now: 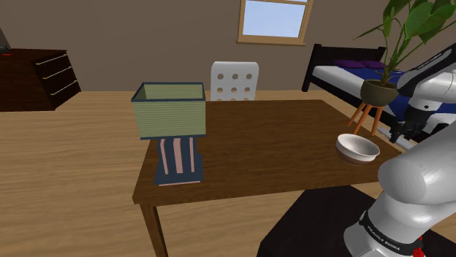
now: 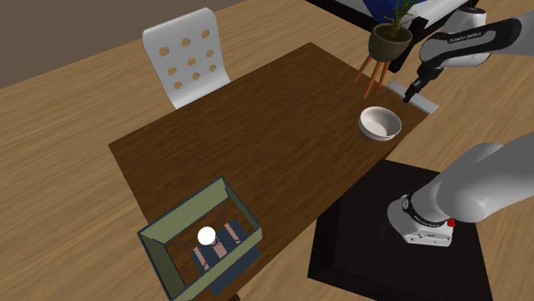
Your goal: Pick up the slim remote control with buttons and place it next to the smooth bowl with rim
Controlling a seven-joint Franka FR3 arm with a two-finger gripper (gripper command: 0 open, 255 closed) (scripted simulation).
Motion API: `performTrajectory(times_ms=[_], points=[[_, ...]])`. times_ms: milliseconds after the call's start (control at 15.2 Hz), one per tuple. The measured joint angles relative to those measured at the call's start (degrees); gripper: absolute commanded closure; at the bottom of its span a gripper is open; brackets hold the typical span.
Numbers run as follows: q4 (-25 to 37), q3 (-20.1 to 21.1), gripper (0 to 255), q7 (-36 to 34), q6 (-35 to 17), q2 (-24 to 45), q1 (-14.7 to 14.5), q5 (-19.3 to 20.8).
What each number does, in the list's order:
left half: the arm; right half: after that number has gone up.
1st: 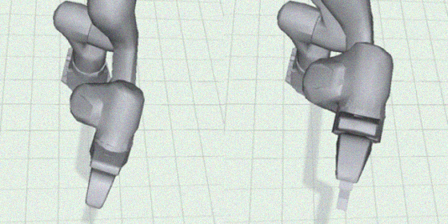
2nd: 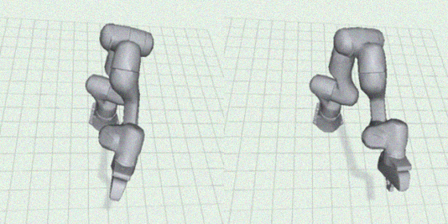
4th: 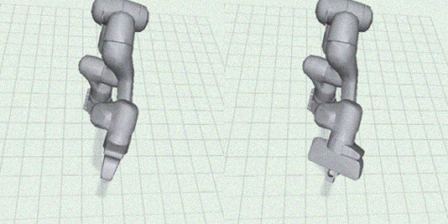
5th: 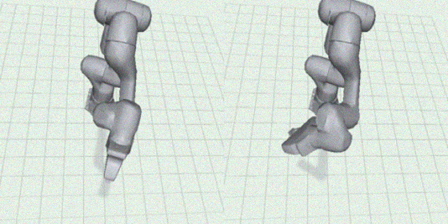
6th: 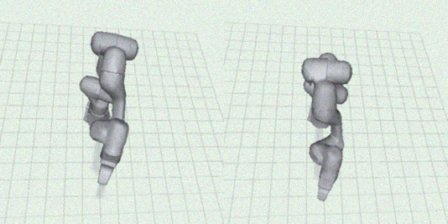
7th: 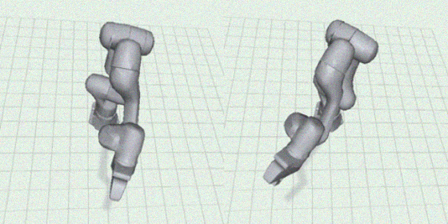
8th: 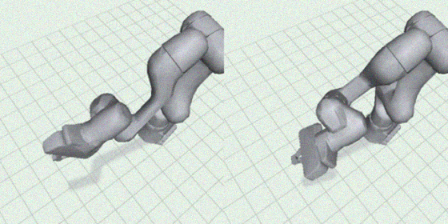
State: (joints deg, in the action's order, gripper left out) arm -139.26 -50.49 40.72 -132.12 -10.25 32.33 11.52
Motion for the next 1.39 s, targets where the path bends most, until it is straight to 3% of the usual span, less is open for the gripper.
performTrajectory(times_ms=[726, 1122, 1188, 1386], points=[[-3.1, -2.5, 255, 7.7, -10.2, 10.3, -2.3, -10.5], [-3.1, -2.4, 255, 8.8, -11.0, 11.5, -2.3, -12.2], [-3.1, -2.4, 0, 8.8, -11.0, 11.6, -2.3, -12.2], [-3.1, -2.4, 0, 8.8, -11.0, 11.5, -2.3, -12.2]])
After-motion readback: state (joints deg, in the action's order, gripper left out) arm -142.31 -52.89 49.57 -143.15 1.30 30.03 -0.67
